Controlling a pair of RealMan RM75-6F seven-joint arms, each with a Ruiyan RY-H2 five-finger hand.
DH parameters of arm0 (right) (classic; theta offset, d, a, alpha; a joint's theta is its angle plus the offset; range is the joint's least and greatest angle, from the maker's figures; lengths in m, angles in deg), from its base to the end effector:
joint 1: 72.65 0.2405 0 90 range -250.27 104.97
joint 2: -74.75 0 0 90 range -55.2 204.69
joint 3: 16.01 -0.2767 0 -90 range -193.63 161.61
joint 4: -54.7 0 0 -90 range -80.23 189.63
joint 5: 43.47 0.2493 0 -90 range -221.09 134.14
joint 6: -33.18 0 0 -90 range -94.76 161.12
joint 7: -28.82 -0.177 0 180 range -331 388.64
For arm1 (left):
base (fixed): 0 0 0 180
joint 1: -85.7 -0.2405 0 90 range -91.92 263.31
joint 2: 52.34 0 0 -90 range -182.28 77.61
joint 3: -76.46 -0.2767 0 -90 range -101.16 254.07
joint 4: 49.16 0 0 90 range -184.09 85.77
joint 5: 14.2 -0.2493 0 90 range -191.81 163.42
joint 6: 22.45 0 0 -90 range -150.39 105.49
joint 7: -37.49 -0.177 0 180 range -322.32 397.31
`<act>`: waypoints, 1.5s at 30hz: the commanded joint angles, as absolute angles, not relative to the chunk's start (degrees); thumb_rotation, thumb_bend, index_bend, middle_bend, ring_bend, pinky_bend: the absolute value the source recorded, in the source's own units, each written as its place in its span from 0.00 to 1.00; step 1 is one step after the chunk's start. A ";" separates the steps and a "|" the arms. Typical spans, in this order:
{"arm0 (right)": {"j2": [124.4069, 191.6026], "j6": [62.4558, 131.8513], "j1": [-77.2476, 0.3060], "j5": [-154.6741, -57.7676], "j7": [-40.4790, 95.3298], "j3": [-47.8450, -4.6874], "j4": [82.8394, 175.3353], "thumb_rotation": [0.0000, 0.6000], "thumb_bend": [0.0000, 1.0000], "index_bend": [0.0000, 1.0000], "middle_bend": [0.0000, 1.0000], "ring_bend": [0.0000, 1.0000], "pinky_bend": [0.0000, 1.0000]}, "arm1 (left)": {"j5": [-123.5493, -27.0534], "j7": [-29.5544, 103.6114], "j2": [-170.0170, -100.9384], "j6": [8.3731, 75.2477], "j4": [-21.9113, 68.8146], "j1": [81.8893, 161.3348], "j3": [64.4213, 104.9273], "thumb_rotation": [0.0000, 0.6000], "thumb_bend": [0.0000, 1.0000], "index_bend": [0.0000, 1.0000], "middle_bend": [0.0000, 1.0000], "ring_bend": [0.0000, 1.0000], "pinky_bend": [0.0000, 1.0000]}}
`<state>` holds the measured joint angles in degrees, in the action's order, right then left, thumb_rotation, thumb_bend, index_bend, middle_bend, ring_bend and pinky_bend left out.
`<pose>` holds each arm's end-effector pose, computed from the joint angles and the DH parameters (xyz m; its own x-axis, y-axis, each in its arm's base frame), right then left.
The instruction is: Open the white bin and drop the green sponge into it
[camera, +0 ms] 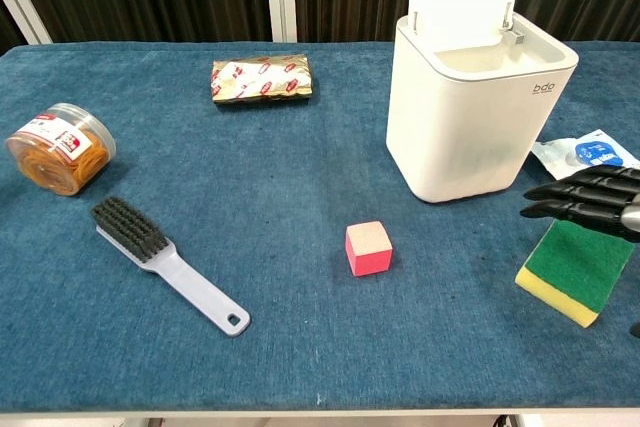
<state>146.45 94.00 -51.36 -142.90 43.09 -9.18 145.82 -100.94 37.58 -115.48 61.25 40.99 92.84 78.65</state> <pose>-0.2787 -0.2283 -0.0157 0.6920 -0.2928 0.6599 -0.6759 -0.5840 0.4495 -0.3475 0.2308 0.1361 0.4468 0.0160 0.8945 0.8937 -0.0547 -0.4454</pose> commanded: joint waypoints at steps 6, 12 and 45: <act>148.64 90.21 -49.47 -137.92 42.66 -11.00 143.47 1.00 0.43 0.21 0.25 0.11 0.11 | -101.18 38.32 -115.24 61.36 40.87 92.85 78.61 1.00 0.07 0.00 0.00 0.00 0.00; 149.24 87.96 -48.61 -135.73 42.57 -11.07 142.65 1.00 0.45 0.36 0.35 0.22 0.24 | -101.13 38.49 -115.22 61.23 40.86 92.90 78.58 1.00 0.07 0.00 0.00 0.00 0.00; 144.31 99.08 -41.06 -120.23 59.05 -31.07 162.46 1.00 0.46 0.49 0.52 0.38 0.34 | -100.91 39.34 -114.79 60.93 40.77 93.06 78.61 1.00 0.07 0.00 0.00 0.00 0.00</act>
<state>143.15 102.39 -43.91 -125.19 54.28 -28.89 161.22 -100.90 39.31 -114.81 60.92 40.79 93.08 78.62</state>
